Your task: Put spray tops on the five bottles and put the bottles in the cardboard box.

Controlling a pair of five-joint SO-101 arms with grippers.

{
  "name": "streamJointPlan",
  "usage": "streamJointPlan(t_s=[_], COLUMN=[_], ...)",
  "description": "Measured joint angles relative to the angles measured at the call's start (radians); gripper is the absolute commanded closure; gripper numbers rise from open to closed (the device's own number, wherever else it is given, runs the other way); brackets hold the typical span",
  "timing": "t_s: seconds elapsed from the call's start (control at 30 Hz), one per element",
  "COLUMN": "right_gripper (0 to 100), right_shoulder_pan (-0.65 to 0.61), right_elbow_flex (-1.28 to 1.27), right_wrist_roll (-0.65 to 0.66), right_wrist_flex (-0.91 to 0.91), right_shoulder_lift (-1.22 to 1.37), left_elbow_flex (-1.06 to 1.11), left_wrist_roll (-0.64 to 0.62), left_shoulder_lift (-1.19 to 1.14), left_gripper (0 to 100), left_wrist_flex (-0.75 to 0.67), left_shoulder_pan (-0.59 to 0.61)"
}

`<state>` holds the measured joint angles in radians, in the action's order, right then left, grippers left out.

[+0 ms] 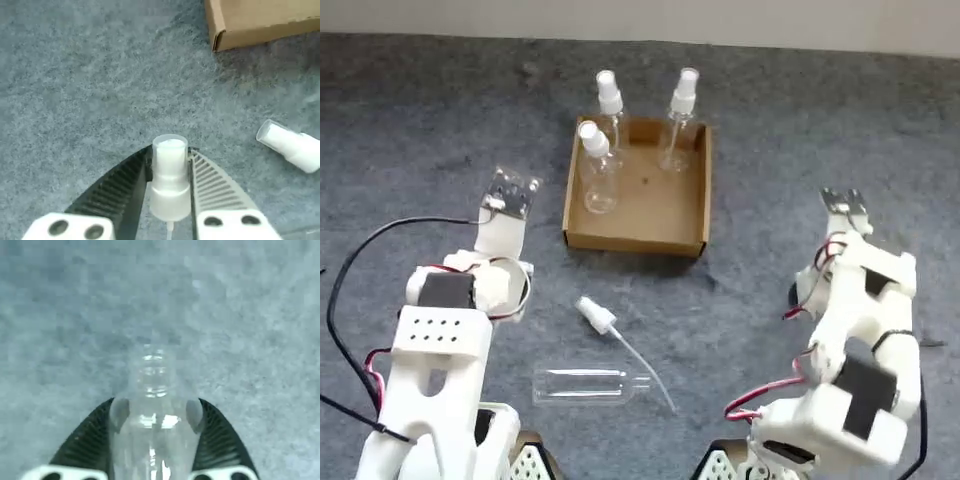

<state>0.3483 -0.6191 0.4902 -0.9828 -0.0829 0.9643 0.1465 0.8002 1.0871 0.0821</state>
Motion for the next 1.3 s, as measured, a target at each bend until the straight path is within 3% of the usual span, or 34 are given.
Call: streamJointPlan(t_s=[0.23, 0.47, 0.7, 0.9, 1.03, 1.3], right_gripper=[99.5, 99.5, 99.5, 99.5, 99.5, 99.5], right_shoulder_pan=[-0.209, -0.569, -0.898, -0.973, -0.982, -0.984], right_elbow_flex=[0.0, -0.006, -0.17, -0.405, -0.519, -0.634], right_wrist_roll=[-0.008, -0.175, -0.209, -0.209, -0.209, -0.209], right_wrist_flex=[-0.109, -0.112, 0.071, 0.359, 0.508, 0.664], right_shoulder_lift=[-0.391, -0.727, -0.806, -0.806, -0.806, -0.806], left_elbow_flex=[-0.235, -0.519, -0.678, -0.761, -0.761, -0.697], left_wrist_roll=[-0.133, -0.4, -0.562, -0.586, -0.677, -0.755], left_shoulder_lift=[0.0, 0.0, 0.011, 0.012, 0.012, 0.012], left_gripper=[100, 100, 100, 99, 93, 92], left_wrist_flex=[0.0, 0.0, 0.0, 0.0, 0.0, 0.0], left_shoulder_pan=[0.0, -0.003, -0.003, -0.003, -0.003, -0.02])
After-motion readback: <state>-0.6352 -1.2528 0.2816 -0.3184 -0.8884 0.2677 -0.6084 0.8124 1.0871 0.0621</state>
